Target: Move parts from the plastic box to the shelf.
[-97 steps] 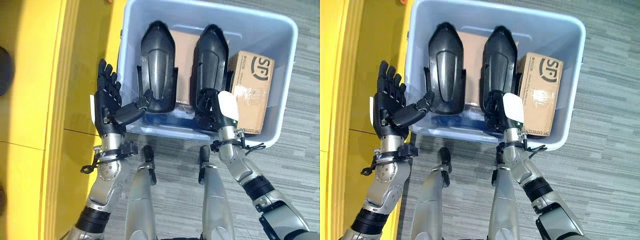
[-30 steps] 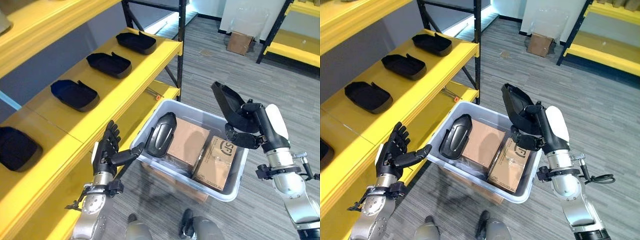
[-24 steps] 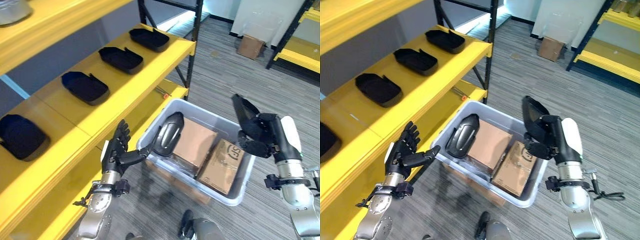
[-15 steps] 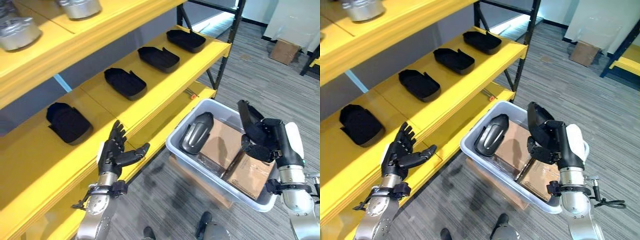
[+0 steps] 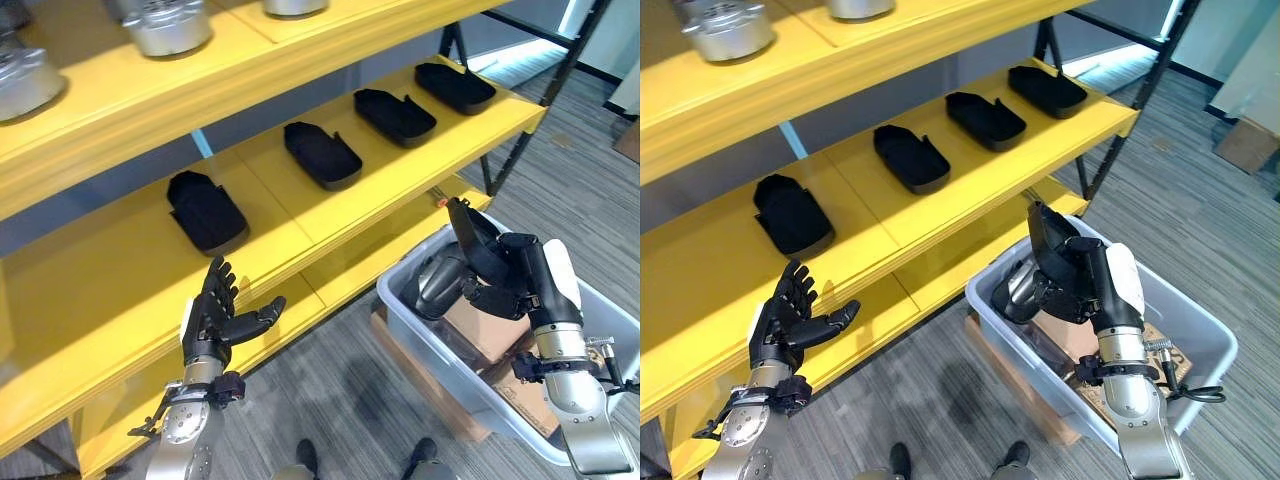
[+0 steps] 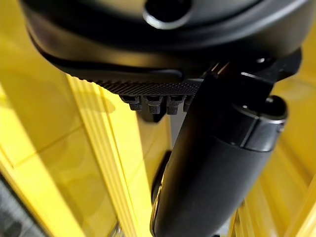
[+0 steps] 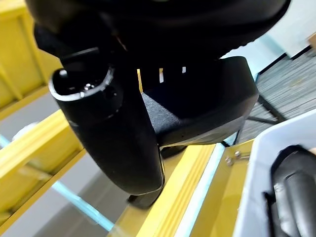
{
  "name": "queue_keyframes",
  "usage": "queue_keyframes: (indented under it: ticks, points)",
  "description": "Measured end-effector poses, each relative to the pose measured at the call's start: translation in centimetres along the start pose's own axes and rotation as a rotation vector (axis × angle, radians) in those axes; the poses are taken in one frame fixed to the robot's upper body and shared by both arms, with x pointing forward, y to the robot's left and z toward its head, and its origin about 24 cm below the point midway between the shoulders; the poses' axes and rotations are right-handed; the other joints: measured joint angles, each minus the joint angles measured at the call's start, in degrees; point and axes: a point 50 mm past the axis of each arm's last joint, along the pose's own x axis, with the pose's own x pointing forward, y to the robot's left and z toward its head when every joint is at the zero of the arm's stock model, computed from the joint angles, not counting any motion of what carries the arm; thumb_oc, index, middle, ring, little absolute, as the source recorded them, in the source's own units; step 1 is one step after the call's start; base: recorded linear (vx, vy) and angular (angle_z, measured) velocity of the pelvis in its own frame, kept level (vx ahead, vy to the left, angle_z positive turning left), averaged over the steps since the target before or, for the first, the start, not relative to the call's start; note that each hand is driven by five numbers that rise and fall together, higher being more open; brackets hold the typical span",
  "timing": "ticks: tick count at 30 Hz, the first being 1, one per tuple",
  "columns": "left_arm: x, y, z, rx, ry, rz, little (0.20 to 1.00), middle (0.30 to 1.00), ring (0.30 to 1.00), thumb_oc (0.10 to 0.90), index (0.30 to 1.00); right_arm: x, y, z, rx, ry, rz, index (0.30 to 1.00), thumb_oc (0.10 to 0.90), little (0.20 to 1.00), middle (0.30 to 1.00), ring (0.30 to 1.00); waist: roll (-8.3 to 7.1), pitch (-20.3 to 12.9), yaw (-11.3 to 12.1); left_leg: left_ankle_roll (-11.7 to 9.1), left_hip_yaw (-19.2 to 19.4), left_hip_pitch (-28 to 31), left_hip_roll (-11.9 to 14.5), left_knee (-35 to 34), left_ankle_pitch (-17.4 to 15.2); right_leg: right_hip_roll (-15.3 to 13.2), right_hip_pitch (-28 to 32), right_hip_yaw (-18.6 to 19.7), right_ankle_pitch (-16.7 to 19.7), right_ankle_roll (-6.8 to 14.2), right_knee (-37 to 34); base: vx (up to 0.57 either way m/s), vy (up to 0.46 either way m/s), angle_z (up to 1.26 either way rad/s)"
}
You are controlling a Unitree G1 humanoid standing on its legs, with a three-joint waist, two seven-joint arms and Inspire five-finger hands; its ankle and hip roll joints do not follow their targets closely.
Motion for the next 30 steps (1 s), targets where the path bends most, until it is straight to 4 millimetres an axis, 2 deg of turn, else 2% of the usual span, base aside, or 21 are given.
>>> queue_keyframes:
  ticks: [1, 2, 3, 4, 5, 6, 7, 8, 9, 10, 11, 13, 15, 18, 22, 23, 25, 27, 28, 29, 30]
  points:
    - [0.0, 0.0, -0.1, 0.001, 0.003, -0.001, 1.000, 1.000, 1.000, 0.900, 1.000, -0.2, 0.0, -0.2, -0.008, 0.012, 0.008, 0.300, 0.400, 0.300, 0.300, 0.300, -0.03, 0.05, -1.53, 1.30, -2.41, 0.16, -1.39, -0.07, 0.23, -0.65, -1.23, 8.00, 0.94, -1.23, 3.85, 0.10, 0.151, 1.07]
    - [-0.1, 0.2, -0.2, 0.005, 0.006, 0.002, 1.000, 1.000, 1.000, 0.900, 1.000, -0.3, 0.0, -0.3, -0.010, 0.014, 0.016, 0.300, 0.400, 0.300, 0.300, 0.300, 0.07, 0.10, -2.18, 2.15, -4.17, 0.85, -1.71, -0.98, 0.68, -0.13, -4.15, 14.77, -0.54, -0.87, 7.68, 0.12, 0.118, 0.81]
    - [-0.2, 0.1, -0.3, 0.007, 0.012, -0.003, 1.000, 1.000, 1.000, 0.900, 1.000, -0.6, 0.1, -0.4, -0.005, 0.019, 0.017, 0.300, 0.400, 0.300, 0.300, 0.300, 0.54, 0.14, -2.88, 2.19, -5.67, 0.11, -1.26, -1.10, 1.17, 4.51, -5.09, 22.96, -4.54, 0.35, 8.92, 0.13, 0.083, 1.11]
    - [0.0, 0.3, -0.1, 0.018, 0.002, -0.005, 1.000, 1.000, 1.000, 0.900, 1.000, -1.2, 0.4, -0.7, 0.003, 0.034, 0.027, 0.300, 0.400, 0.300, 0.300, 0.300, 0.87, 0.02, -4.99, 3.27, -9.97, -0.99, -1.15, -2.11, 2.43, 11.91, -5.00, 31.30, -8.79, 0.78, 6.96, 0.14, 0.059, 1.17]
    - [0.2, 0.5, 0.1, 0.029, -0.006, -0.007, 1.000, 1.000, 1.000, 0.900, 1.000, -1.3, 0.6, -0.7, 0.010, 0.037, 0.037, 0.300, 0.400, 0.300, 0.300, 0.300, 0.33, 0.50, -5.31, 3.29, -11.54, -0.91, -0.97, -3.86, 3.74, 17.07, -6.11, 35.71, -11.50, 1.24, 6.49, 0.18, 0.028, 1.24]
    - [0.2, 0.6, 0.0, 0.045, 0.003, -0.018, 1.000, 1.000, 1.000, 0.900, 1.000, -1.3, 0.7, -0.7, 0.013, 0.037, 0.042, 0.300, 0.400, 0.300, 0.300, 0.300, -0.43, 0.60, -5.47, 3.04, -12.18, -0.44, -1.56, -5.32, 4.64, 19.77, -7.23, 35.19, -12.10, -0.27, 5.28, 0.15, 0.008, 0.52]
    - [0.1, 0.6, -0.2, 0.043, 0.011, -0.016, 1.000, 1.000, 1.000, 0.900, 1.000, -1.2, 0.7, -0.6, 0.015, 0.034, 0.045, 0.300, 0.400, 0.300, 0.300, 0.300, -1.02, 0.73, -5.13, 3.14, -12.39, -0.04, -1.88, -5.55, 4.65, 21.48, -8.39, 34.45, -12.17, -0.68, 5.36, 0.14, 0.002, 0.42]
    - [-0.1, 0.4, -0.6, 0.034, 0.028, -0.015, 1.000, 1.000, 1.000, 0.900, 1.000, -1.3, 0.7, -0.6, 0.015, 0.034, 0.052, 0.300, 0.400, 0.300, 0.300, 0.300, -0.44, 1.13, -4.86, 3.21, -13.45, 0.39, -1.81, -5.96, 4.52, 25.06, -9.83, 34.01, -11.53, -1.61, 5.17, 0.08, -0.004, 0.51]
    - [-0.3, 0.0, -0.9, 0.036, 0.041, -0.038, 1.000, 1.000, 1.000, 0.900, 1.000, -1.5, 0.7, -0.8, 0.013, 0.042, 0.055, 0.300, 0.400, 0.300, 0.300, 0.300, -0.49, 1.14, -5.22, 3.15, -14.87, 1.08, -2.40, -6.62, 4.58, 26.62, -9.76, 32.53, -10.02, -2.82, 2.41, 0.11, -0.006, 0.77]
    - [-0.5, -0.4, -1.0, 0.032, 0.047, -0.063, 1.000, 1.000, 1.000, 0.900, 1.000, -1.8, 0.6, -0.9, 0.008, 0.051, 0.055, 0.300, 0.400, 0.300, 0.300, 0.300, -1.29, 1.09, -5.59, 2.64, -15.93, 2.25, -3.86, -7.59, 4.90, 26.43, -8.70, 32.09, -5.72, -3.26, -1.17, 0.07, -0.005, 0.88]
    - [-0.6, -0.9, -1.3, 0.021, 0.057, -0.079, 1.000, 1.000, 1.000, 0.900, 1.000, -1.9, 0.5, -1.1, 0.003, 0.056, 0.053, 0.300, 0.400, 0.300, 0.300, 0.300, -1.16, 1.16, -5.76, 2.44, -17.16, 2.84, -4.45, -8.24, 4.98, 26.12, -7.60, 31.64, -4.15, -5.97, -1.80, 0.11, -0.025, 0.66]
    - [-1.2, -1.8, -1.3, -0.004, 0.057, -0.107, 1.000, 1.000, 1.000, 0.900, 1.000, -1.9, 0.4, -1.2, 0.000, 0.059, 0.050, 0.300, 0.400, 0.300, 0.300, 0.300, 0.43, 0.77, -5.51, 1.65, -17.81, 3.26, -3.49, -8.90, 5.04, 26.57, -6.27, 30.24, -3.58, -6.39, -4.48, 0.10, -0.037, 0.29]
    - [-1.2, -2.1, -1.0, -0.021, 0.043, -0.107, 1.000, 1.000, 1.000, 0.900, 1.000, -1.8, 0.3, -1.1, -0.005, 0.057, 0.049, 0.300, 0.400, 0.300, 0.300, 0.300, 0.46, 0.79, -5.48, 1.04, -17.03, 4.14, -2.70, -9.63, 4.78, 27.30, -4.57, 30.18, -1.93, -7.50, -7.20, 0.06, -0.038, -0.06]
    - [-1.1, -2.2, -0.8, -0.034, 0.034, -0.110, 1.000, 1.000, 1.000, 0.900, 1.000, -1.8, -0.1, -1.2, -0.015, 0.059, 0.042, 0.300, 0.400, 0.300, 0.300, 0.300, 0.78, 0.86, -5.93, 0.51, -14.00, 6.10, -1.80, -10.51, 4.53, 27.61, -0.90, 30.35, -0.63, -7.88, -11.71, 0.03, -0.047, -0.08]
    - [-0.5, -2.5, -0.2, -0.078, 0.007, -0.109, 1.000, 1.000, 1.000, 0.900, 1.000, -1.9, -0.7, -1.5, -0.030, 0.075, 0.013, 0.300, 0.400, 0.300, 0.300, 0.300, 1.16, 0.95, -5.95, -0.28, -13.86, 5.86, -2.10, -9.18, 4.07, 27.24, 0.95, 29.22, -0.55, -7.87, -13.43, -0.07, -0.050, 0.19]
    - [-0.5, -2.5, -0.2, -0.082, 0.004, -0.103, 1.000, 1.000, 1.000, 0.900, 1.000, -1.9, -0.7, -1.6, -0.031, 0.075, 0.005, 0.300, 0.400, 0.300, 0.300, 0.300, 1.19, 1.01, -6.04, -0.75, -13.80, 5.11, -2.50, -7.71, 4.03, 26.74, 1.05, 28.63, -0.62, -7.91, -13.40, -0.12, -0.033, 0.43]
    - [0.0, -2.9, 0.0, -0.094, -0.009, -0.111, 1.000, 1.000, 1.000, 0.900, 1.000, -2.0, -1.1, -1.7, -0.043, 0.083, -0.008, 0.300, 0.400, 0.300, 0.300, 0.300, 0.28, 2.32, -7.17, -2.34, -13.11, 0.38, -4.84, 0.99, 3.75, 24.51, 1.36, 26.64, -1.35, -7.49, -12.45, -0.09, -0.003, 0.63]
    - [0.1, -3.1, 0.0, -0.101, -0.009, -0.113, 1.000, 1.000, 1.000, 0.900, 1.000, -2.1, -1.8, -2.0, -0.066, 0.089, -0.026, 0.300, 0.400, 0.300, 0.300, 0.300, 0.24, 3.79, -7.26, -3.18, -10.49, -1.46, -5.47, 6.46, 3.70, 23.35, 2.09, 25.40, -2.24, -8.75, -11.40, -0.03, 0.058, 0.44]
    - [0.2, -3.0, 0.0, -0.095, -0.012, -0.113, 1.000, 1.000, 1.000, 0.900, 1.000, -2.2, -2.0, -2.1, -0.066, 0.096, -0.037, 0.300, 0.400, 0.300, 0.300, 0.300, -1.05, 4.97, -7.48, -1.51, -8.93, -3.80, -4.64, 11.19, 0.49, 22.34, 2.30, 24.53, -2.20, -10.33, -11.16, 0.06, 0.105, 0.29]
    - [0.4, -2.7, 0.1, -0.092, -0.016, -0.104, 1.000, 1.000, 1.000, 0.900, 1.000, -2.3, -1.8, -2.1, -0.052, 0.103, -0.042, 0.300, 0.400, 0.300, 0.300, 0.300, -1.26, 5.15, -7.33, -0.65, -6.55, -5.19, -1.68, 14.64, -1.78, 22.19, 2.35, 24.38, -2.47, -10.70, -10.98, 0.11, 0.147, 0.26]
    - [0.4, -2.6, 0.1, -0.092, -0.016, -0.098, 1.000, 1.000, 1.000, 0.900, 1.000, -2.5, -1.7, -2.1, -0.050, 0.107, -0.042, 0.300, 0.400, 0.300, 0.300, 0.300, -1.69, 5.38, -7.36, -1.33, -6.63, -5.75, 1.96, 14.95, -2.11, 22.40, 2.24, 23.87, -2.81, -10.30, -10.83, 0.13, 0.193, 0.25]
